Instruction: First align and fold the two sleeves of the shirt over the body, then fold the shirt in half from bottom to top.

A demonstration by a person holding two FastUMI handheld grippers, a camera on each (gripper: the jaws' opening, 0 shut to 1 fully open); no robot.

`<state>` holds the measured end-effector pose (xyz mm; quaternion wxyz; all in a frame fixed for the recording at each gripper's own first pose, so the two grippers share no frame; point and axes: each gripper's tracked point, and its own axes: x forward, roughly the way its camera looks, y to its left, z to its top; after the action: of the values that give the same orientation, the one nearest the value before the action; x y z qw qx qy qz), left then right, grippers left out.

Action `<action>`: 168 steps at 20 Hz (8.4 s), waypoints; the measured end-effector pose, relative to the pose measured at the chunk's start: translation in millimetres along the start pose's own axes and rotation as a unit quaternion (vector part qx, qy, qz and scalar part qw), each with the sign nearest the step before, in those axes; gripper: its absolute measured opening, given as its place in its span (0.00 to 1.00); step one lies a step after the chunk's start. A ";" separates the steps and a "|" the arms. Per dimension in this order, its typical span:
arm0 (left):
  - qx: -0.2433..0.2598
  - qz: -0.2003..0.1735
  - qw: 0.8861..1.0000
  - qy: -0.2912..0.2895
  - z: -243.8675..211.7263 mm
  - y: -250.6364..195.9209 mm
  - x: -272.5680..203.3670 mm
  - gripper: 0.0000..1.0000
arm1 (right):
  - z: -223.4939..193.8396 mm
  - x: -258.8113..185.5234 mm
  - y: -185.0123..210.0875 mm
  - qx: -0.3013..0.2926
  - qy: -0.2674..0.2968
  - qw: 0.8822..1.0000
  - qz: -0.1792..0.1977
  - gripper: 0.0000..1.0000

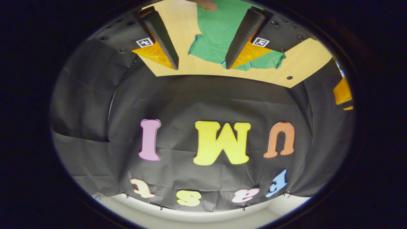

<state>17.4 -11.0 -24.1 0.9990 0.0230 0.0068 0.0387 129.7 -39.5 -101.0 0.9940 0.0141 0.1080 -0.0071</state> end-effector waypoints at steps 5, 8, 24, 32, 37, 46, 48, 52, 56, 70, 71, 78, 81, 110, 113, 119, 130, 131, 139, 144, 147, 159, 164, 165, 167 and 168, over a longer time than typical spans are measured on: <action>-0.003 0.045 0.999 0.024 -8.7 -1.0 -3.1 0.99 | -50.2 72.8 -25.2 0.047 0.082 0.996 -0.002 0.96; -0.021 0.073 0.997 0.034 -18.0 -2.0 -6.8 0.99 | -91.2 121.5 -42.0 0.090 0.140 0.986 -0.011 0.96; 0.005 0.073 0.992 0.099 -68.5 19.3 -7.9 0.99 | -221.3 240.2 -31.3 0.080 0.304 0.949 -0.026 0.94; -0.007 0.092 0.989 0.119 -83.0 34.8 -4.0 0.99 | -230.6 251.6 -39.5 0.092 0.314 0.944 -0.049 0.58; -0.005 0.098 0.986 0.131 -89.0 41.4 -4.3 0.99 | -233.6 253.5 -40.4 0.095 0.316 0.942 -0.058 0.24; -0.002 0.113 0.984 0.135 -91.4 59.0 -12.7 0.99 | -234.2 249.6 -53.5 0.097 0.313 0.941 -0.078 0.10; -0.004 0.113 0.984 0.135 -94.5 61.1 -13.3 0.99 | -227.6 248.5 -51.8 0.099 0.308 0.943 -0.078 0.07; -0.011 0.115 0.983 0.141 -98.4 69.1 -18.3 0.99 | -209.2 249.5 -41.2 0.057 0.285 0.955 -0.048 0.04; -0.016 0.122 0.981 0.149 -106.9 78.2 -22.5 0.99 | -186.6 250.8 -6.0 0.005 0.249 0.968 0.038 0.07; -0.062 0.151 0.971 0.178 -124.3 88.8 -38.3 0.99 | -205.5 216.3 112.6 -0.072 0.241 0.945 0.209 0.04; -0.063 0.152 0.970 0.177 -123.4 90.3 -39.0 0.99 | -209.8 215.1 114.2 -0.074 0.245 0.944 0.208 0.04; -0.053 0.146 0.972 0.177 -127.5 109.7 -21.4 0.99 | -226.3 193.1 129.3 -0.015 0.285 0.935 0.213 0.34; -0.065 0.136 0.970 0.189 -133.0 129.9 11.5 0.99 | -209.7 166.9 131.6 -0.008 0.269 0.939 0.213 0.76; -0.043 0.000 0.940 0.339 -323.2 111.4 302.8 0.78 | -113.3 -36.1 111.3 -0.026 0.234 0.969 0.074 0.97; -0.056 0.007 0.933 0.356 -327.6 113.8 300.1 0.78 | -118.4 -35.0 114.8 -0.030 0.240 0.968 0.072 0.92; -0.078 -0.001 0.920 0.385 -334.1 115.9 296.2 0.36 | -127.0 -31.3 117.3 -0.006 0.253 0.965 0.063 0.97; -0.041 -0.019 0.917 0.396 -334.9 122.2 297.6 0.04 | -127.4 -33.2 116.0 -0.006 0.248 0.967 0.062 0.92; -0.029 -0.020 0.919 0.393 -331.6 122.8 299.5 0.03 | -122.8 -33.2 113.2 -0.003 0.241 0.969 0.058 0.92; 0.037 -0.078 0.935 0.344 -282.5 87.2 316.2 0.03 | -129.9 -33.9 93.1 0.024 0.240 0.970 0.040 0.92; 0.106 -0.132 0.928 0.332 -283.4 40.2 306.6 0.03 | -139.1 -36.1 77.6 0.027 0.243 0.969 0.022 0.92; 0.125 -0.156 0.919 0.340 -294.0 20.6 294.6 0.03 | -144.7 -37.4 72.0 0.031 0.246 0.969 0.014 0.97; 0.192 -0.192 0.909 0.315 -301.2 -15.7 271.3 0.03 | -166.6 -45.8 56.3 0.046 0.261 0.964 -0.004 0.97; 0.186 -0.208 0.905 0.320 -316.0 -21.2 260.9 0.22 | -168.7 -56.5 48.3 0.038 0.263 0.964 -0.011 0.97; 0.182 -0.217 0.904 0.320 -316.5 -24.8 256.0 0.29 | -167.6 -58.8 47.0 0.037 0.260 0.965 -0.012 0.97; 0.164 -0.231 0.906 0.313 -311.6 -32.2 246.6 0.62 | -165.3 -64.4 47.0 0.039 0.256 0.966 -0.009 0.92; 0.156 -0.229 0.910 0.307 -305.8 -33.2 244.0 0.68 | -163.9 -65.3 48.4 0.038 0.252 0.967 -0.005 0.92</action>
<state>258.6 -11.3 -334.0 0.9127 0.1633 0.3245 -0.1871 31.6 14.4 -245.7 0.9332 0.0531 0.3552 -0.0123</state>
